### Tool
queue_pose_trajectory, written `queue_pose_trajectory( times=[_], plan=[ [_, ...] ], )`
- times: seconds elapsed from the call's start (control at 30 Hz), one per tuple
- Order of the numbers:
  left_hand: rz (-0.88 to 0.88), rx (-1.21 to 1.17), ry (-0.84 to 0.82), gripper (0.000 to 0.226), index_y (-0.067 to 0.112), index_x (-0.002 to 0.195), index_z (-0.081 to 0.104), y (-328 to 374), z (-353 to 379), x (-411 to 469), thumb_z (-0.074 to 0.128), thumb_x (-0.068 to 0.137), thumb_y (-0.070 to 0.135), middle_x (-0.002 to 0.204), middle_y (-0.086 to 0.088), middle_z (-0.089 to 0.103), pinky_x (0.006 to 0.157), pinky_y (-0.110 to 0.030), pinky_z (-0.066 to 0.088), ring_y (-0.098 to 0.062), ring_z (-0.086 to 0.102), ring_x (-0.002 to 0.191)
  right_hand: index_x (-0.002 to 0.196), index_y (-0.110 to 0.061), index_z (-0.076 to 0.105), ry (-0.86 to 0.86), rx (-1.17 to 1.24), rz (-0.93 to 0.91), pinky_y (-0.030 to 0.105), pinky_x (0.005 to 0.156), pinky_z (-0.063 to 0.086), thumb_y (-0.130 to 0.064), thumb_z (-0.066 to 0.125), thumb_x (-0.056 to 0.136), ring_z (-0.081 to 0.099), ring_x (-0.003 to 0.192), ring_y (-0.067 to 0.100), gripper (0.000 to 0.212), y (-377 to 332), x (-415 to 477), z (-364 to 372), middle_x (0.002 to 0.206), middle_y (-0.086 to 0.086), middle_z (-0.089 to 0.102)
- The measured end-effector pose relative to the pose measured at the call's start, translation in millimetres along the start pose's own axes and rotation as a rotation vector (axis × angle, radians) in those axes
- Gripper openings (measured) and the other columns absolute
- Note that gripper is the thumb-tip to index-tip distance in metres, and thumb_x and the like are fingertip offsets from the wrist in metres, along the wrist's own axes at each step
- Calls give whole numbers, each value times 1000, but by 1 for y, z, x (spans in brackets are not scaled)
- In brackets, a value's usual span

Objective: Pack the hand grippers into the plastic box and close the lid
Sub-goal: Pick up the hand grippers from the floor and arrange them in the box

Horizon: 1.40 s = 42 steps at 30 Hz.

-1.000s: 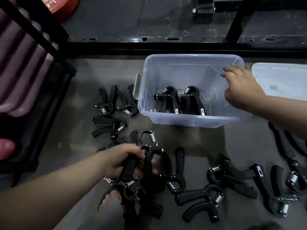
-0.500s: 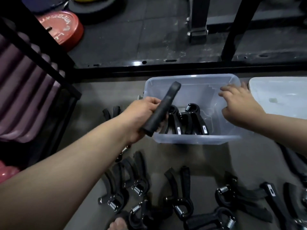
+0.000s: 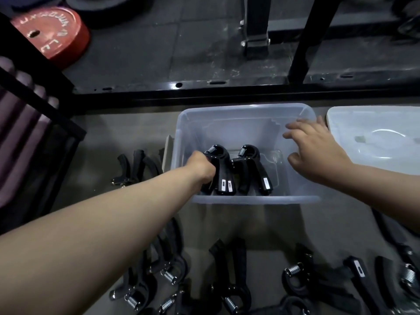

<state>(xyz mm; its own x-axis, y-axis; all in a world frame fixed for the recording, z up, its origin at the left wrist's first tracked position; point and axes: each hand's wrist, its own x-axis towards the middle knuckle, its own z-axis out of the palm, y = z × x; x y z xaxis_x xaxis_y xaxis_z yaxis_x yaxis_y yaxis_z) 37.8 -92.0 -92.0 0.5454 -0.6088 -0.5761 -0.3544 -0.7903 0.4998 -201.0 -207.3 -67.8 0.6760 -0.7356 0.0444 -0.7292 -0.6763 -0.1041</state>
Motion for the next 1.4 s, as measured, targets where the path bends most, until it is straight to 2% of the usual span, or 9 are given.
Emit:
queue_pose_trajectory(
  times=[0.17,0.3,0.4,0.6,0.73,0.9,1.17,1.27,1.4],
  plan=[
    [101,436,-58,65,0,141,27,3,5,-5,59,85,7,124,-19,56,87,-39,47,-36,58,109,122,-8,64,3,-2,-7,48,120,8,-14,68,73,36,139,29,49,0,-1,-1,140,10,53],
    [224,643,-26,57,-4,137,27,5,8,-7,52,85,2,118,-23,58,77,-42,48,-40,60,104,122,-8,64,1,2,-3,47,121,5,-15,67,75,35,140,28,47,-1,-1,-2,140,10,53],
    [257,640,-23,52,-1,129,35,10,6,-6,59,84,4,111,-19,59,67,-38,45,-36,61,94,121,-9,64,-8,-18,-11,47,121,5,-16,66,75,35,139,29,47,-2,-2,-3,141,10,53],
    [230,722,-57,58,-7,132,31,8,5,-8,59,83,4,118,-22,59,69,-37,44,-38,61,104,122,-7,64,-19,-26,-12,47,120,5,-15,66,75,35,139,29,47,-2,-2,-4,141,11,52],
    [232,734,-108,68,-3,135,35,10,-3,-13,69,86,31,126,-18,57,79,-35,46,-35,58,112,124,-6,61,-7,-1,7,45,120,4,-14,64,77,34,139,28,48,-3,0,-4,142,10,51],
    [440,654,75,21,12,110,51,6,-18,-30,49,93,24,111,-10,61,77,-38,48,-32,58,100,121,7,61,-38,-158,-45,57,116,11,-22,44,74,42,133,41,58,-3,-1,1,134,24,55],
    [691,484,213,32,19,116,59,-24,-44,-51,46,87,17,117,1,60,93,-39,47,-20,51,115,127,7,57,-101,-208,-20,55,118,5,-35,21,73,36,139,37,78,-11,4,3,140,21,51],
    [701,438,237,34,15,117,59,-32,-56,-52,48,86,11,118,-1,60,99,-30,41,-19,50,117,136,2,51,-135,-215,-7,52,119,-1,-35,27,79,28,144,32,72,-22,10,3,146,16,46],
    [708,411,263,36,12,119,60,-48,-71,-56,48,85,8,123,-1,60,102,-30,39,-19,50,119,142,-4,44,-181,-248,14,50,120,-7,-34,43,90,20,147,27,60,-37,22,2,151,11,40]
  ],
)
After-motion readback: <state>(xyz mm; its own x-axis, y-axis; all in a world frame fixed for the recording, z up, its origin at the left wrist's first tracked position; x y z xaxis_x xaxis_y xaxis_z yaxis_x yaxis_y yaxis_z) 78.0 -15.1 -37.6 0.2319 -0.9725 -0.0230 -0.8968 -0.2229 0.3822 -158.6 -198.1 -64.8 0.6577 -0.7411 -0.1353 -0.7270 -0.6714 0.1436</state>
